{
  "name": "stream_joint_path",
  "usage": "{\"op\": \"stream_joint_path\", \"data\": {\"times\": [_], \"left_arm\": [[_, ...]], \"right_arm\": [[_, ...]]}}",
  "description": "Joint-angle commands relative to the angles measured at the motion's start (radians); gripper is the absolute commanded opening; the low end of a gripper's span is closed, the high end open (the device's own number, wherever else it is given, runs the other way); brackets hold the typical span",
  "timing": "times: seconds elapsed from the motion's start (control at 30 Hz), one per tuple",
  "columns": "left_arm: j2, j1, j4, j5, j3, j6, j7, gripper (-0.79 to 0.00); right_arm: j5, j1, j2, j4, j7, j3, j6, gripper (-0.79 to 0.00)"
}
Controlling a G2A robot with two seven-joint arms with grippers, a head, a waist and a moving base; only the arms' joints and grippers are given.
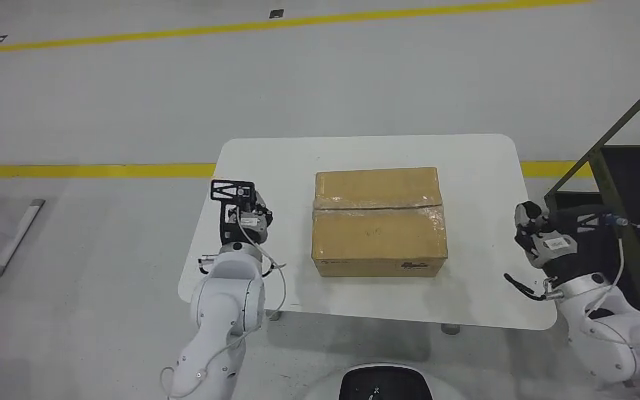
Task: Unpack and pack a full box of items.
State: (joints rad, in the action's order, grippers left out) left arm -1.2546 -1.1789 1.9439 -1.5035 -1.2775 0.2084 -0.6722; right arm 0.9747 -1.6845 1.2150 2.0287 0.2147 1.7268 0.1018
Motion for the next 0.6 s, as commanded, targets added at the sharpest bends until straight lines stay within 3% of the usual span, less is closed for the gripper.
{"op": "stream_joint_path", "data": {"times": [0.0,0.03,0.07,0.1,0.13,0.2,0.33,0.37,0.47,0.57], "left_arm": [[-0.004,-0.007,0.008,0.041,0.004,0.003,-0.007,-0.785],[-0.005,-0.009,0.012,0.058,0.007,-0.003,-0.013,-0.785],[-0.007,-0.012,0.015,0.089,0.012,-0.014,-0.022,-0.585],[-0.007,-0.012,0.015,0.089,0.012,-0.014,-0.022,-0.437],[-0.007,-0.012,0.015,0.085,0.011,-0.013,-0.021,-0.780],[-0.007,-0.013,0.015,0.094,0.012,-0.015,-0.023,-0.755],[-0.007,-0.012,0.015,0.088,0.012,-0.014,-0.022,-0.508],[-0.007,-0.012,0.015,0.088,0.012,-0.014,-0.022,-0.473],[-0.007,-0.012,0.015,0.089,0.012,-0.014,-0.022,-0.444],[-0.007,-0.012,0.015,0.089,0.012,-0.014,-0.022,-0.444]], "right_arm": [[-0.004,0.002,-0.001,-0.006,0.005,0.003,0.014,0.000],[-0.004,0.002,-0.001,-0.006,0.005,0.003,0.014,0.000],[-0.004,0.002,-0.001,-0.006,0.005,0.003,0.014,0.000],[-0.004,0.002,-0.001,-0.006,0.005,0.003,0.014,0.000],[-0.004,0.002,-0.001,-0.006,0.005,0.003,0.015,-0.642],[-0.004,0.002,-0.001,-0.006,0.005,0.003,0.014,-0.512],[-0.004,0.002,-0.001,-0.006,0.005,0.003,0.014,-0.268],[-0.004,0.002,-0.001,-0.006,0.005,0.003,0.014,-0.239],[-0.004,0.002,-0.001,-0.006,0.005,0.003,0.014,-0.102],[-0.004,0.002,-0.001,-0.006,0.005,0.003,0.014,-0.028]]}}
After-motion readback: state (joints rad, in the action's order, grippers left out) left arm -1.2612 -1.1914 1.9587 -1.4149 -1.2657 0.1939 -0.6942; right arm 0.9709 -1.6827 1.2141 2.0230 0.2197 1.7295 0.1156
